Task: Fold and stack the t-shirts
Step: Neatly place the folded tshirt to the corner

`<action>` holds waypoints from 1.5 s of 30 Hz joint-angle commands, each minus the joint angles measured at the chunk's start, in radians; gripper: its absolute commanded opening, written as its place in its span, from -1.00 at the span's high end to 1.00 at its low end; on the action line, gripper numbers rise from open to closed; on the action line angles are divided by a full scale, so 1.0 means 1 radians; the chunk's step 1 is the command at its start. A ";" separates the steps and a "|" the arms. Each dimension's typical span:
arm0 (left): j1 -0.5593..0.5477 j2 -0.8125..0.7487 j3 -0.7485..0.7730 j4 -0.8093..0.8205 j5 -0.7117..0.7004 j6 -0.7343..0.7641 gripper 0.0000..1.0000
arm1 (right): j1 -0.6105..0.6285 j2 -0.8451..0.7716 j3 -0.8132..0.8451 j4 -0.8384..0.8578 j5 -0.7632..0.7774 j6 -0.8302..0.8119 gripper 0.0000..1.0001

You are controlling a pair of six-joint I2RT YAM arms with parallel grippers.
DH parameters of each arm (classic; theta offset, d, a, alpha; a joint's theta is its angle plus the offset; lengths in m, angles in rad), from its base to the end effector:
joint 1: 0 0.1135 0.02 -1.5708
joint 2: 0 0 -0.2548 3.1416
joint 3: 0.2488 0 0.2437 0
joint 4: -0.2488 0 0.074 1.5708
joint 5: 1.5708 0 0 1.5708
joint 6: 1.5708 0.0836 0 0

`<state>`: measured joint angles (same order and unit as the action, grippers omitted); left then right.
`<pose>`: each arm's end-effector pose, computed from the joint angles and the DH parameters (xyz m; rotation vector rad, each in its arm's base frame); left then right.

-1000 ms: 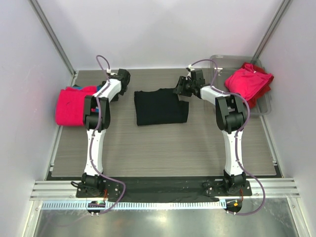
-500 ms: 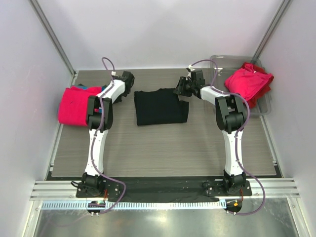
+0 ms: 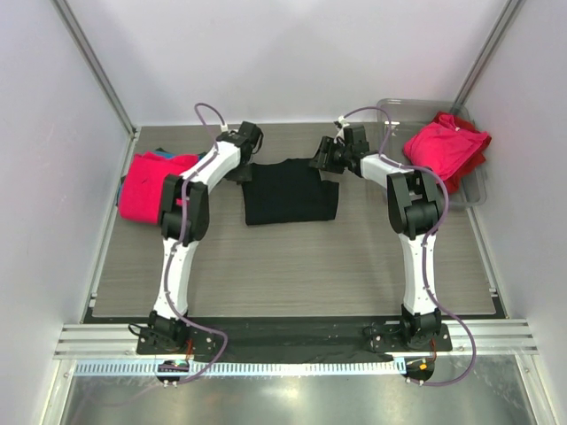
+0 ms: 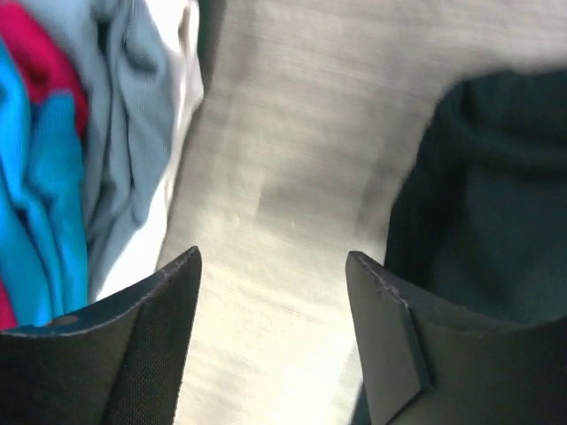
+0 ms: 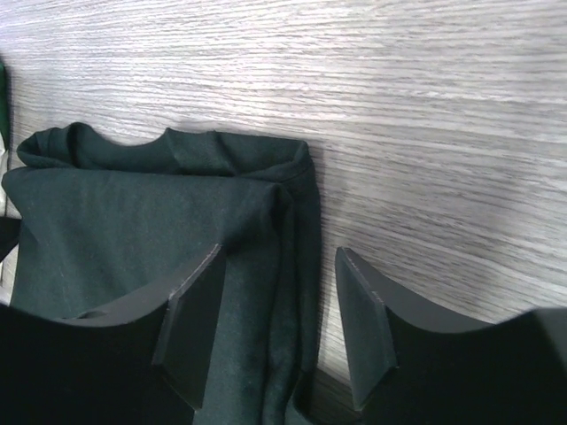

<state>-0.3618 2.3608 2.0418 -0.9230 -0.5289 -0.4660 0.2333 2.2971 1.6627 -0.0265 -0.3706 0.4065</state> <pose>0.4744 -0.1344 0.1374 -0.2515 2.5853 0.4702 0.5135 0.1531 0.1191 -0.0111 2.2878 0.7559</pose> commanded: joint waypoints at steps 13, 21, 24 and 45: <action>0.040 -0.288 -0.391 0.463 0.435 -0.135 -0.73 | 0.017 0.053 0.072 -0.082 -0.018 -0.015 -0.09; 0.096 -0.150 -0.362 0.544 0.555 -0.186 -0.54 | 0.028 0.081 0.100 -0.107 -0.005 -0.017 -0.07; 0.115 -0.129 -0.361 0.565 0.578 -0.206 -0.40 | 0.031 0.091 0.108 -0.107 -0.004 -0.012 -0.04; 0.113 -0.292 -0.508 0.727 0.669 -0.206 1.00 | 0.112 -0.094 0.033 -0.106 0.118 0.012 0.98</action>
<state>-0.2298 2.2414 1.6196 -0.1562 0.1722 -0.7166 0.3172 2.3581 1.7725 -0.1158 -0.2737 0.4229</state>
